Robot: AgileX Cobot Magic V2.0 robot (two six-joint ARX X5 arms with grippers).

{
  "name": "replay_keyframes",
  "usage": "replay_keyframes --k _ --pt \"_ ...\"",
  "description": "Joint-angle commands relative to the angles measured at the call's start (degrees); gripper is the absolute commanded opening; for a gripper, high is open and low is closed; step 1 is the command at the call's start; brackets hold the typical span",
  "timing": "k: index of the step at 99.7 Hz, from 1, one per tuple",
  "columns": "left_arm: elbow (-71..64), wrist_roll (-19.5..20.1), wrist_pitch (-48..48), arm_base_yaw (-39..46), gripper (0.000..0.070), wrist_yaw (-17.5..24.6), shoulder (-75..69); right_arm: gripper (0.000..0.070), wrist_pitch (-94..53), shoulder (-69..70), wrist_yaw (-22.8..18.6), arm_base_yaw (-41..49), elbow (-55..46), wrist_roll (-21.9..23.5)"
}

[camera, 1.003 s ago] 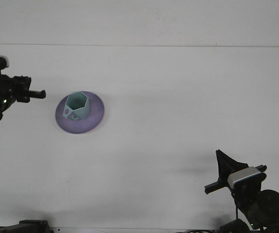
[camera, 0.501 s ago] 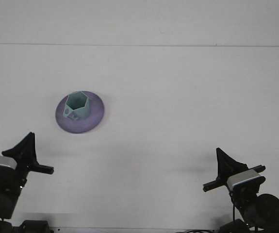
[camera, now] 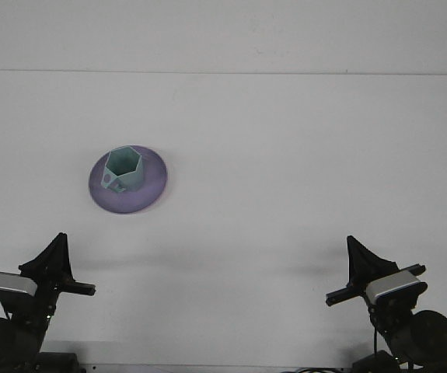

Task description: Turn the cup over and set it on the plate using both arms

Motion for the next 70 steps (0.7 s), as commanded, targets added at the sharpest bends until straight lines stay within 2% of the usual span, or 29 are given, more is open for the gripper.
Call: replay_keyframes --k 1,31,35,39,57,70 --pt "0.2 -0.5 0.7 0.0 0.0015 0.1 0.1 0.0004 0.7 0.1 0.0 0.1 0.0 0.8" --pt "-1.0 -0.4 1.7 0.1 0.0015 0.0 -0.6 0.0004 0.7 0.1 0.0 0.1 0.0 0.8" --pt "-2.5 2.6 3.3 0.5 0.0015 -1.8 -1.1 0.0004 0.7 0.1 0.0 0.1 0.0 0.8" --pt "-4.5 3.9 3.9 0.9 0.0015 -3.1 -2.3 0.0004 0.7 0.1 0.0 0.1 0.0 0.8" --pt "-17.0 4.3 12.8 1.9 0.0015 -7.6 -7.0 0.0004 1.5 0.1 0.0 0.1 0.0 0.8" --pt "-23.1 4.2 17.9 2.1 0.0015 -7.7 -6.9 0.0005 2.0 0.1 0.0 0.1 0.0 0.8"
